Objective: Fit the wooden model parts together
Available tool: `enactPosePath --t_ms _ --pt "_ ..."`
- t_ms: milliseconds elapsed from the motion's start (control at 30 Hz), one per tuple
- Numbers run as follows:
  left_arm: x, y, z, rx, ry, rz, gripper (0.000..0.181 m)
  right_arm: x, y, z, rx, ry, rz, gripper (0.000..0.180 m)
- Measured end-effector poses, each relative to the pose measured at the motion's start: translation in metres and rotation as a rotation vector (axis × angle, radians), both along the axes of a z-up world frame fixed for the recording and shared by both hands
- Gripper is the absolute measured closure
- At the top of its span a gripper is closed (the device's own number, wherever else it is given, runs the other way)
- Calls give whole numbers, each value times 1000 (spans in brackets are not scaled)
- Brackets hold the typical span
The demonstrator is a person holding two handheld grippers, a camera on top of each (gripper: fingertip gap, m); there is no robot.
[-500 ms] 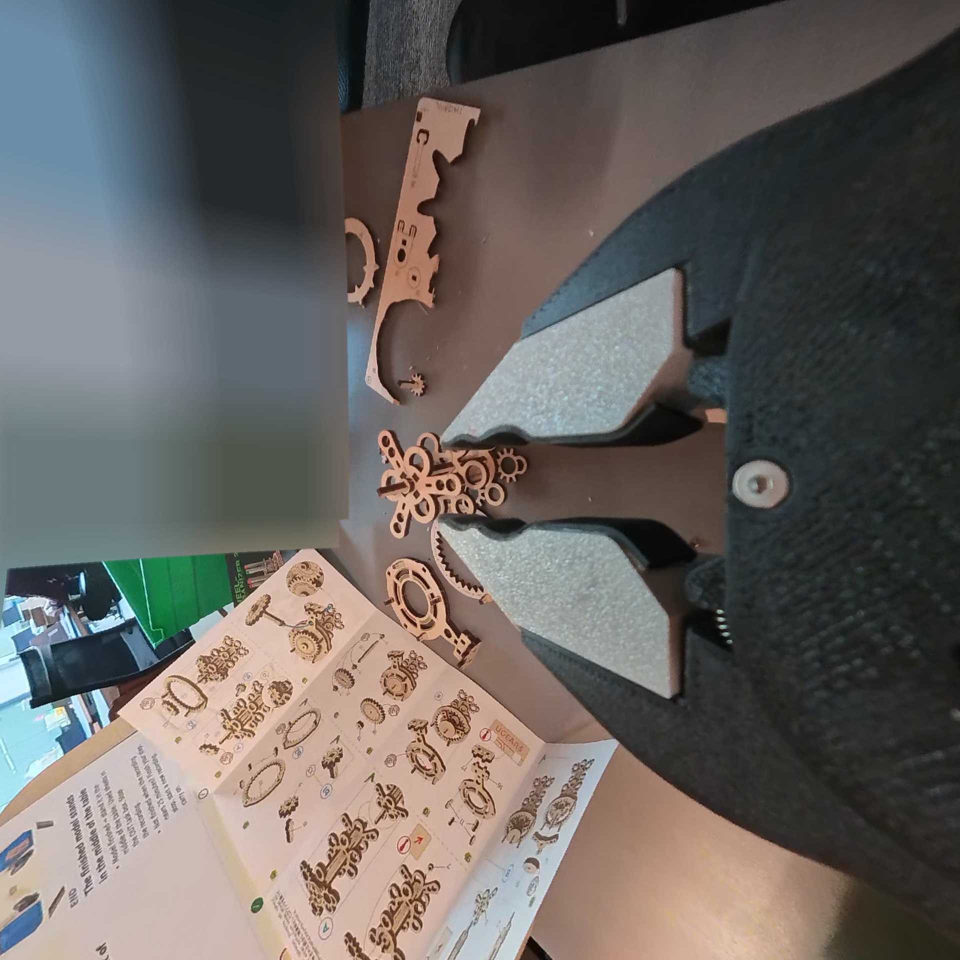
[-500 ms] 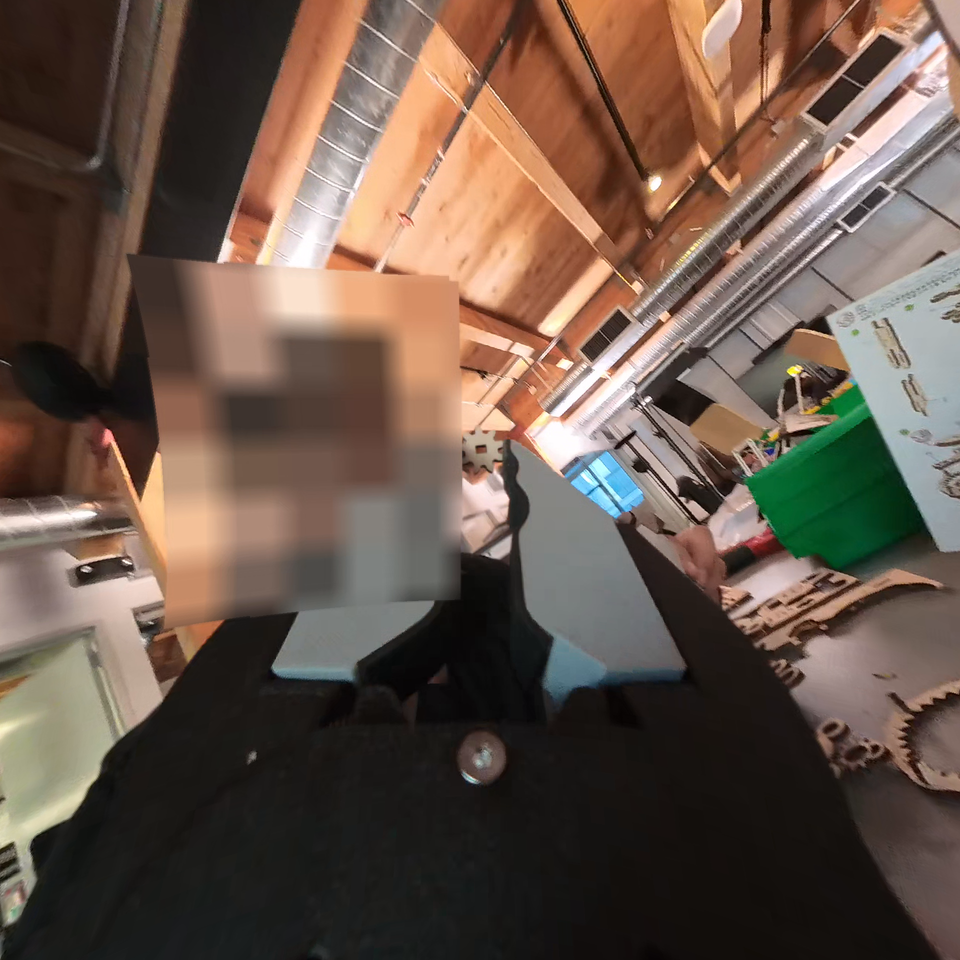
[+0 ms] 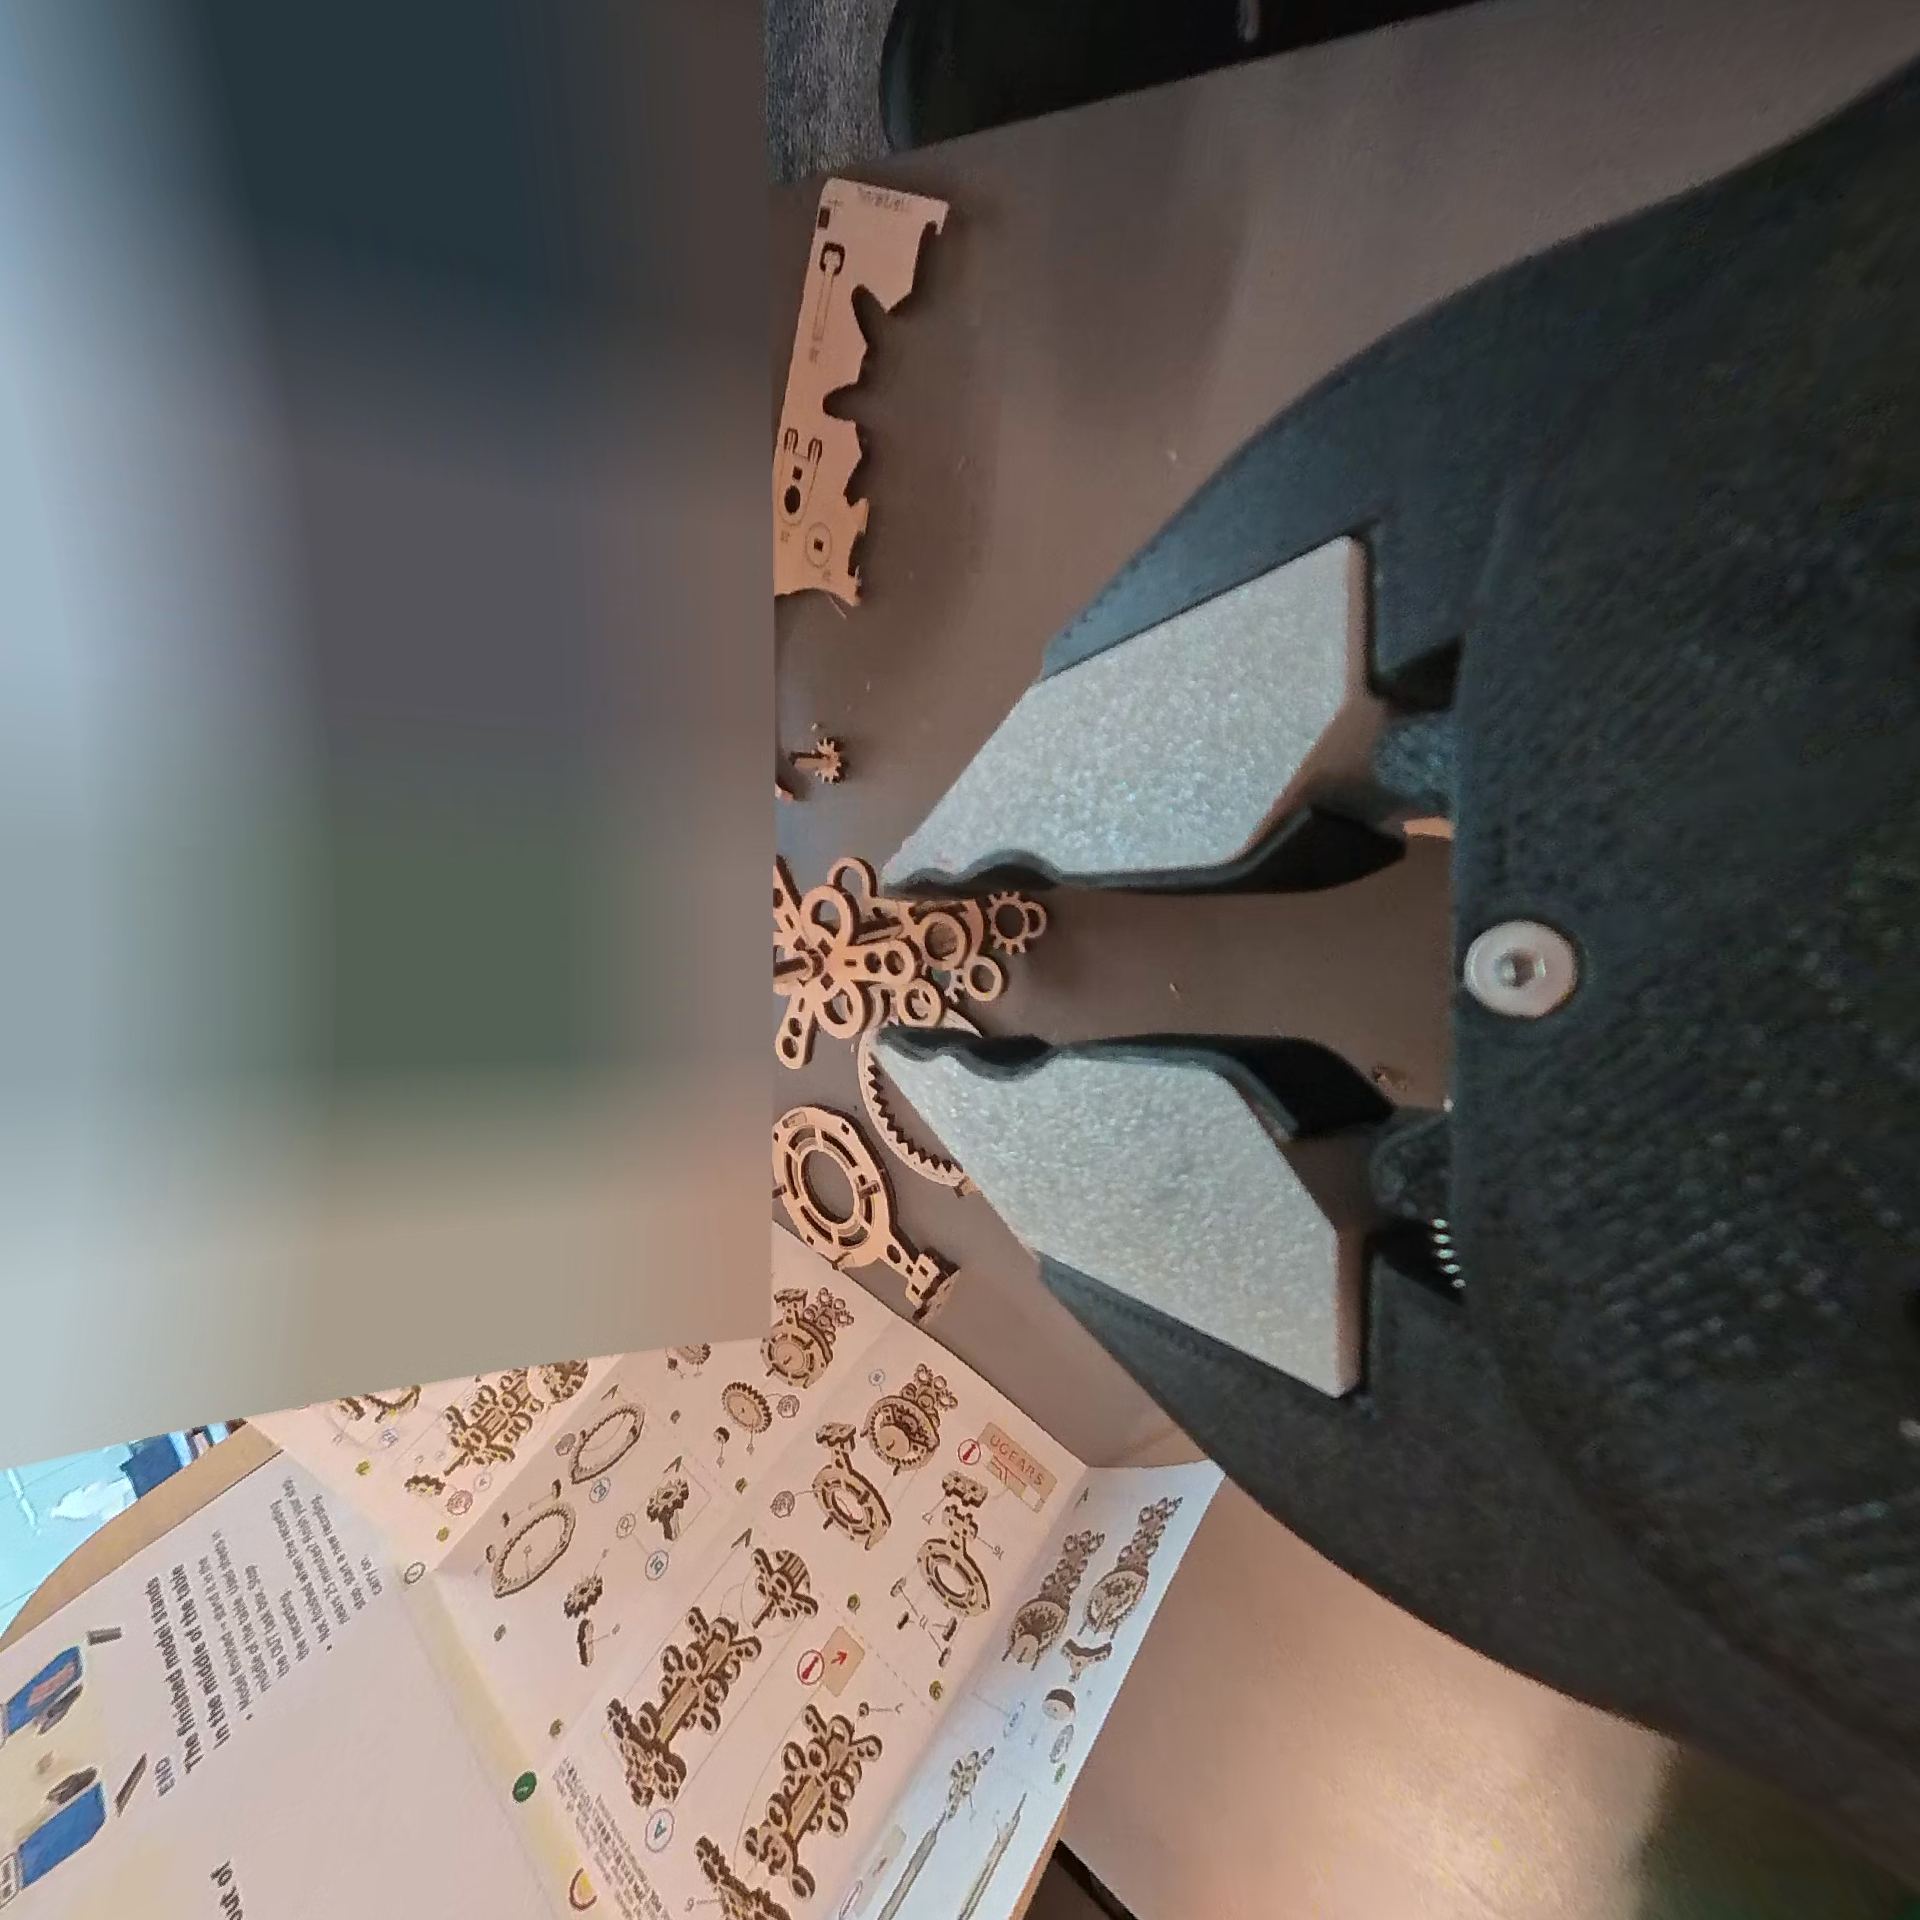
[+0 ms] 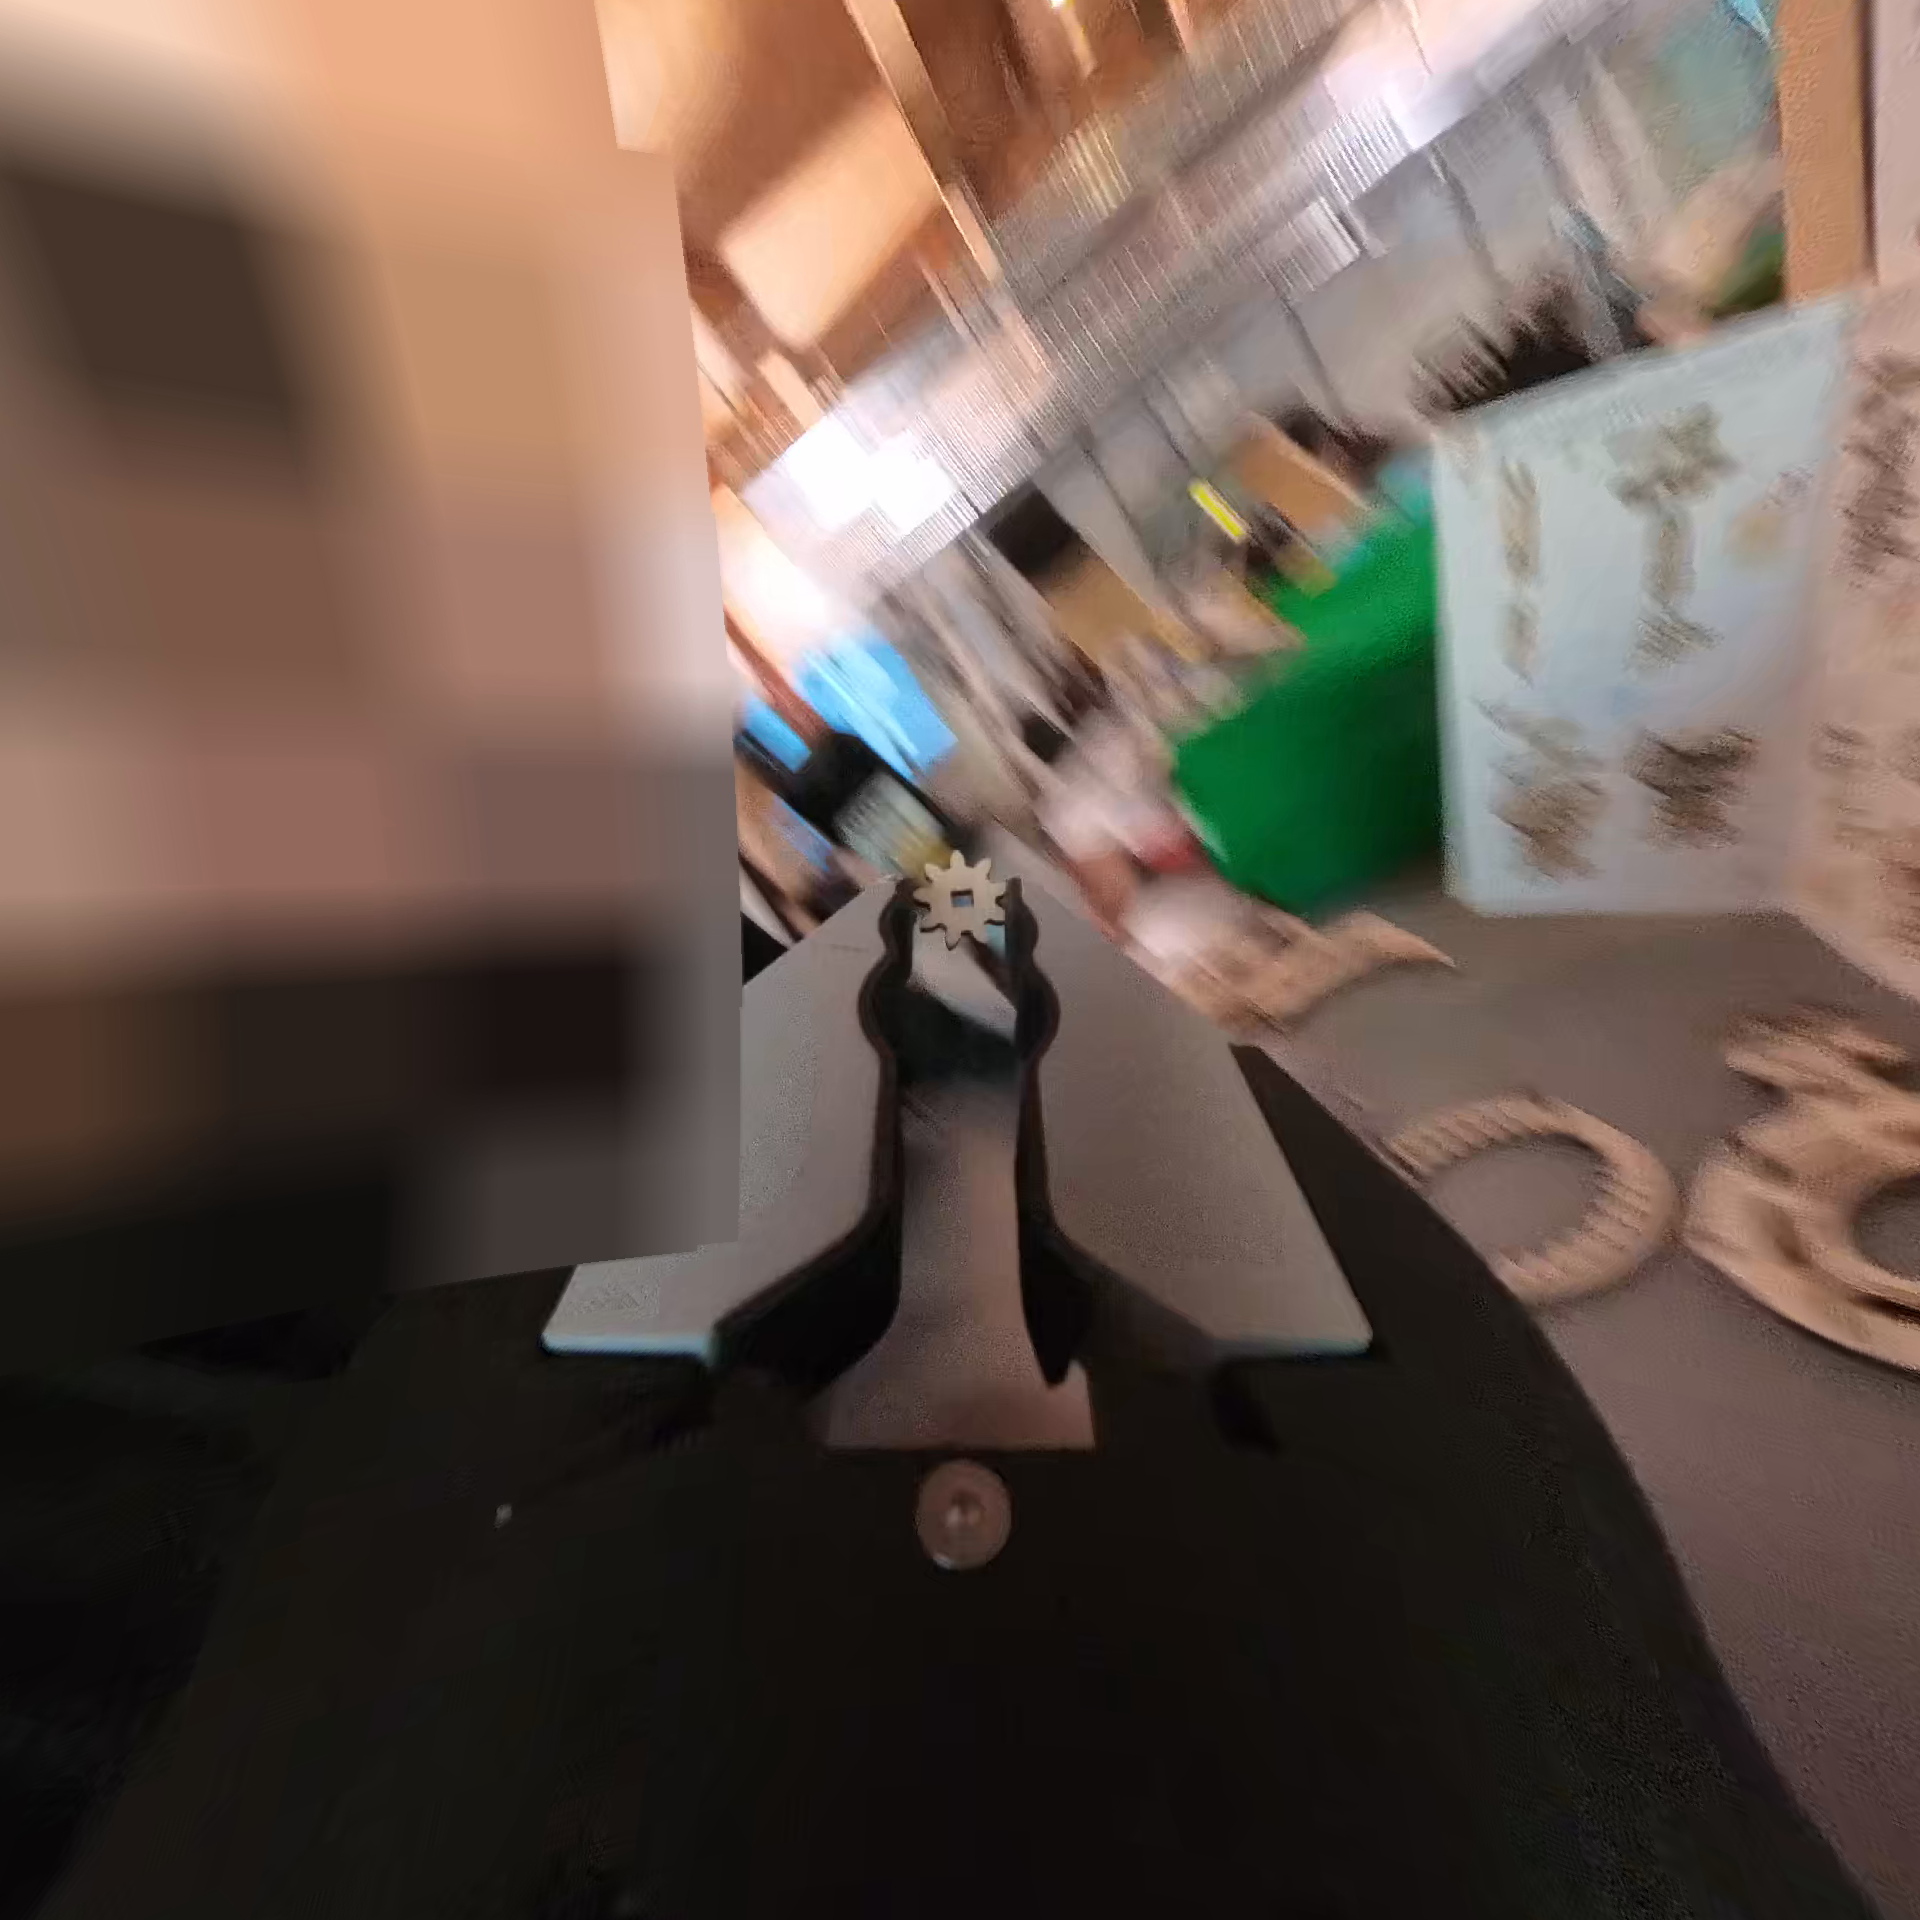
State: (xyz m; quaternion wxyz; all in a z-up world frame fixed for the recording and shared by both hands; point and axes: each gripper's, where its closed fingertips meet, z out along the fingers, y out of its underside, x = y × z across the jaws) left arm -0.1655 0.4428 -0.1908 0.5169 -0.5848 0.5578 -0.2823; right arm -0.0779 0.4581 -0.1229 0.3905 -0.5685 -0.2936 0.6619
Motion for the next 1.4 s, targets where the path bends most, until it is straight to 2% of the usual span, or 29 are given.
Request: enactPosePath --t_ms 33,100,167,467,767,1400 --pt "0 0 -1 -2 1 1 161 -9 -2 -13 65 -134 -32 166" --pt "0 1 -2 -7 4 0 161 -21 -6 -36 189 -365 -72 166" --pt "1 1 -3 -9 7 -1 161 -29 -11 -49 271 -493 -88 166" --pt "1 3 -6 -14 15 3 161 -45 -13 -75 388 -764 -133 166" --pt "1 1 -7 -16 18 -2 161 -46 -10 -87 469 -905 -174 166" --pt "2 0 -6 -19 15 -9 161 -45 -12 -86 545 -960 -201 166"
